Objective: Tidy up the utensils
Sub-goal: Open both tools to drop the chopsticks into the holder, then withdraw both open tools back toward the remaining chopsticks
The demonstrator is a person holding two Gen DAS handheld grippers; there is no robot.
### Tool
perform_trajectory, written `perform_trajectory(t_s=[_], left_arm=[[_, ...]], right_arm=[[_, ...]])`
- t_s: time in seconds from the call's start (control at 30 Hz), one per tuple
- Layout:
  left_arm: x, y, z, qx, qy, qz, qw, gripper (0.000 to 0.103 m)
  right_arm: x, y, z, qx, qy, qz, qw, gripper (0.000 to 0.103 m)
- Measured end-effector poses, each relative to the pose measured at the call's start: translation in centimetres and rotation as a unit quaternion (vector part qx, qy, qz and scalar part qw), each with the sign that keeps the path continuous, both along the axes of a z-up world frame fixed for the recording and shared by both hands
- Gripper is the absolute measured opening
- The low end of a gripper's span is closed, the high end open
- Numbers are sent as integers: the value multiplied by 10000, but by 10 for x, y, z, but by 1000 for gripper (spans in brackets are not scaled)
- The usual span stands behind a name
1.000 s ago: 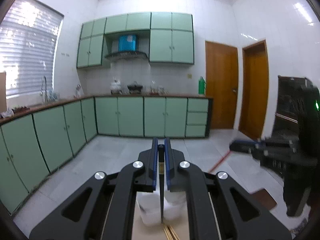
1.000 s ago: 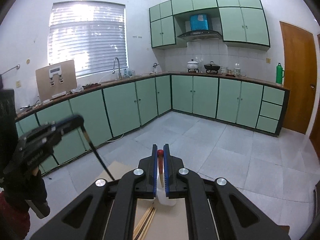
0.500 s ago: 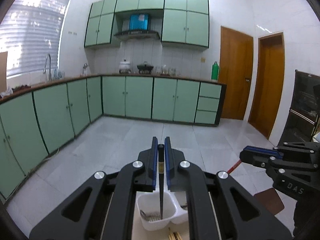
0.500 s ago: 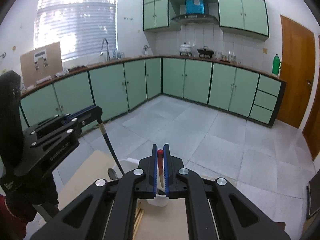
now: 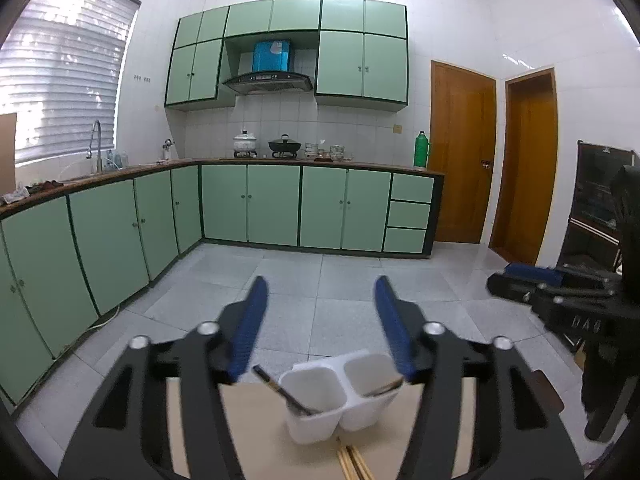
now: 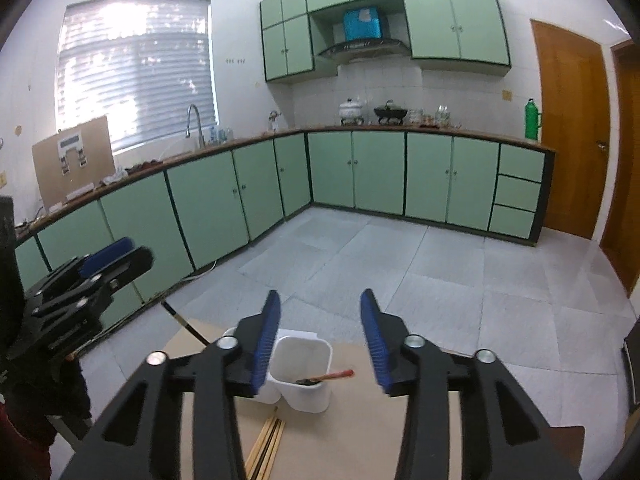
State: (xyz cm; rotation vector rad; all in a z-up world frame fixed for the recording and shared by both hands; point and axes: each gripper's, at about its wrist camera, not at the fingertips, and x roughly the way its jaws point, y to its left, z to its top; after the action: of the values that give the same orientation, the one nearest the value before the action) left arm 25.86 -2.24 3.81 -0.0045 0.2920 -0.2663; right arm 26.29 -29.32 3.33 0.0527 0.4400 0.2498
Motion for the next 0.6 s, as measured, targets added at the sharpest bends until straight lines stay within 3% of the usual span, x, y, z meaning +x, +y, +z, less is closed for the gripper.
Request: perform_trajectory(t_s=[0.2, 0.37, 0.6], left_arm=[[-55, 13, -23, -36, 228, 30, 9997, 74], [-92, 32, -66, -228, 703, 172, 9971, 78], [-122, 33, -141, 181, 1401, 327, 9894, 79]], right_arm=[[-56, -9, -18, -57, -200, -242, 9995, 85], [-95, -8, -60, 40, -3, -354, 9994, 91], [-121, 11, -137, -39, 603, -495, 9969, 92]])
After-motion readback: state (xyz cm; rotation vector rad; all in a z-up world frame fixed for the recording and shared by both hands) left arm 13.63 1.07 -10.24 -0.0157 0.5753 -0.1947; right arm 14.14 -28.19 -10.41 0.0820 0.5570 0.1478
